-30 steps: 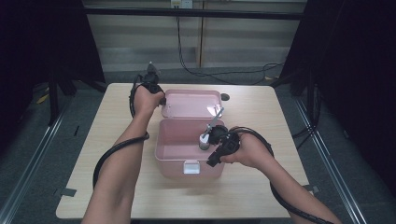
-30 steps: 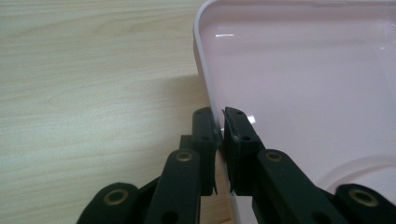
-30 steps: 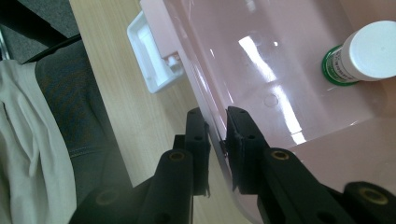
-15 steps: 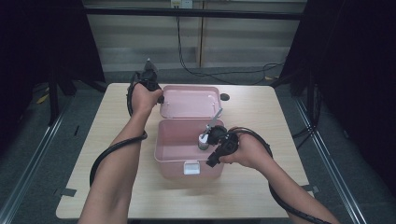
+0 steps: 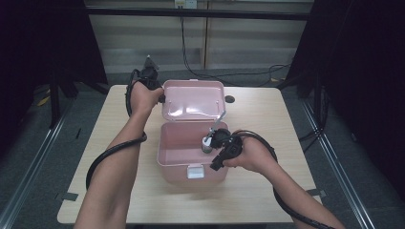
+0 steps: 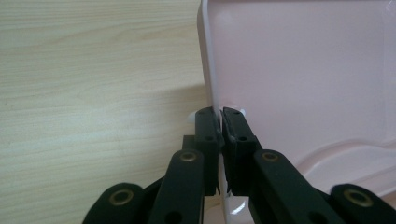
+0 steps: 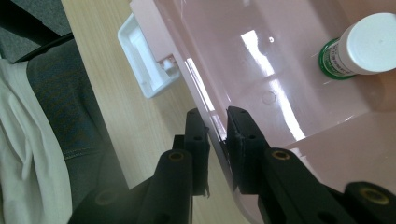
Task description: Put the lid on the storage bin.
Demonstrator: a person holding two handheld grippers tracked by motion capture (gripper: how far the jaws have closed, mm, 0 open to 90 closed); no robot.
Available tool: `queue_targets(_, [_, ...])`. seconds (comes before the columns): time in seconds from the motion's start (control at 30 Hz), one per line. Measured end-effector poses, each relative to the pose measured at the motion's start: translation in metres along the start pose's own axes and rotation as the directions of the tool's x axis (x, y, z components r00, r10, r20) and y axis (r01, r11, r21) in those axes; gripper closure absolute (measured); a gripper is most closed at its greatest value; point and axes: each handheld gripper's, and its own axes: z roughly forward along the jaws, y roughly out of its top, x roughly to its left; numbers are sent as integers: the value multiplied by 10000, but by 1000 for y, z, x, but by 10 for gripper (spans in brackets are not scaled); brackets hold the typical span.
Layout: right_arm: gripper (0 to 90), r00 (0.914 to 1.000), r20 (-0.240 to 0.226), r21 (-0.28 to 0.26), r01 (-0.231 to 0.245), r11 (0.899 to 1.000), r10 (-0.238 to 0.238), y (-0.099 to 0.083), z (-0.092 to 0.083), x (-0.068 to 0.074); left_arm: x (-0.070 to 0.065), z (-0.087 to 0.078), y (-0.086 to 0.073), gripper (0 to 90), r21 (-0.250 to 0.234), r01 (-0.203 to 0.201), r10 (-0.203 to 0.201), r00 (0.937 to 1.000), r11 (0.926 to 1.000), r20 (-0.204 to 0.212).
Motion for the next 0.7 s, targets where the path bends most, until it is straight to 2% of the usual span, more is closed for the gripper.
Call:
queue_targets(0.17, [790,10000,-7,-5,-23,10000,23,0,0,0,-1,-7,1,869,0,-24,24,10000,10000,68])
queue_targets(0.23, [790,10000,-8,-5,-14,10000,14,0,1,0,-1,-9,1,872,-30,83,-83,9999,10000,117])
queue_targets(0.37, [790,10000,52,20,-10,10000,10,1,1,0,-1,-13,1,879,21,-4,3,9999,10000,172])
queue_targets(0.5, [790,10000,66,21,-48,10000,48,1,1,0,-3,-16,1,884,-60,103,-102,9998,9999,145])
queue_targets(0.67, [790,10000,58,2,-82,10000,82,1,1,1,-5,-18,1,887,-130,-63,64,10000,9999,63])
queue_targets(0.7, [790,9999,58,6,-110,9999,110,1,1,1,-7,-18,0,887,-203,60,-59,10000,9998,48])
